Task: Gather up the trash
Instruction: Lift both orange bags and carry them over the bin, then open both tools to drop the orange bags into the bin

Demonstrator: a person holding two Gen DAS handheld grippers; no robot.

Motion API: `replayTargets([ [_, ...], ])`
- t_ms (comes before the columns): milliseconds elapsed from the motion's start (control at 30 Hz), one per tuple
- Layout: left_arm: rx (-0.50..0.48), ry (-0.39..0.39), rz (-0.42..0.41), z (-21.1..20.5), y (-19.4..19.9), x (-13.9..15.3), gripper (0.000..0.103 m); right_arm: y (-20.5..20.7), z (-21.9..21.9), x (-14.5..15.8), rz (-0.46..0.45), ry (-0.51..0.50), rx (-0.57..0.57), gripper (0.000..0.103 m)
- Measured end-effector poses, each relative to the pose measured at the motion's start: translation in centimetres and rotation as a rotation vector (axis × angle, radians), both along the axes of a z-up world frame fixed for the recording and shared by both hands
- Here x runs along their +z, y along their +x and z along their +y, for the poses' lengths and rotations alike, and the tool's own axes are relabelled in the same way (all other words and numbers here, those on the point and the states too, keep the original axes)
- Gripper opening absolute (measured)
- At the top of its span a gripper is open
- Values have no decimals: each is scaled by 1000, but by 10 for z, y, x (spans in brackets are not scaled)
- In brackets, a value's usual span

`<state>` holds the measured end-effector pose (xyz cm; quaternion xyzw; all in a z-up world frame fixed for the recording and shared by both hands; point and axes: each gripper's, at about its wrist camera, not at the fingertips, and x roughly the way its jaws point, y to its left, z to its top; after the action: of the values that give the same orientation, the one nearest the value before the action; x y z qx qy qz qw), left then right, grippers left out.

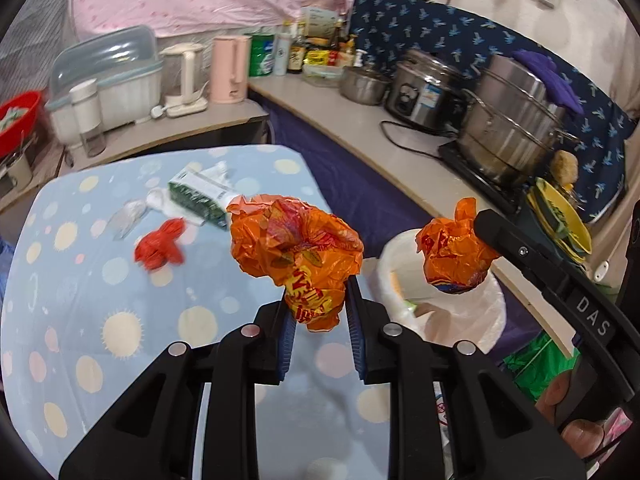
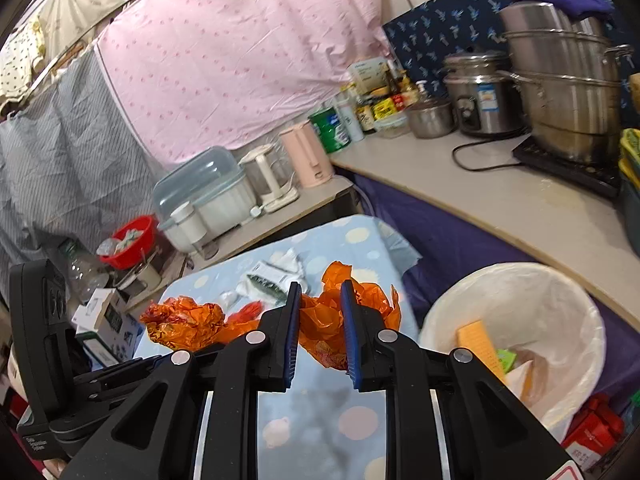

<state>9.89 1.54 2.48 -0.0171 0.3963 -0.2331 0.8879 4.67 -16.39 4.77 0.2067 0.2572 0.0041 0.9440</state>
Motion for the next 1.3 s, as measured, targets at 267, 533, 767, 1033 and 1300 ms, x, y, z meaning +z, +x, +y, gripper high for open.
replayTargets([
  [267, -110, 7, -53, -61, -24, 21, 23, -36, -54, 16, -40, 3, -106, 19],
  [533, -189, 34, -70, -108, -41, 24, 23, -65, -99, 14, -51, 21, -186, 19],
  [767, -231, 55, -72, -137, -48, 20, 23, -72, -123, -2, -31, 47, -218, 19],
  [1033, -257, 95, -53, -166, -48, 6, 23, -72, -142, -22, -4, 82, -244, 19],
  [1300, -266, 122, -29, -182, -41, -6, 23, -65, -155, -37, 18, 105, -257, 19],
])
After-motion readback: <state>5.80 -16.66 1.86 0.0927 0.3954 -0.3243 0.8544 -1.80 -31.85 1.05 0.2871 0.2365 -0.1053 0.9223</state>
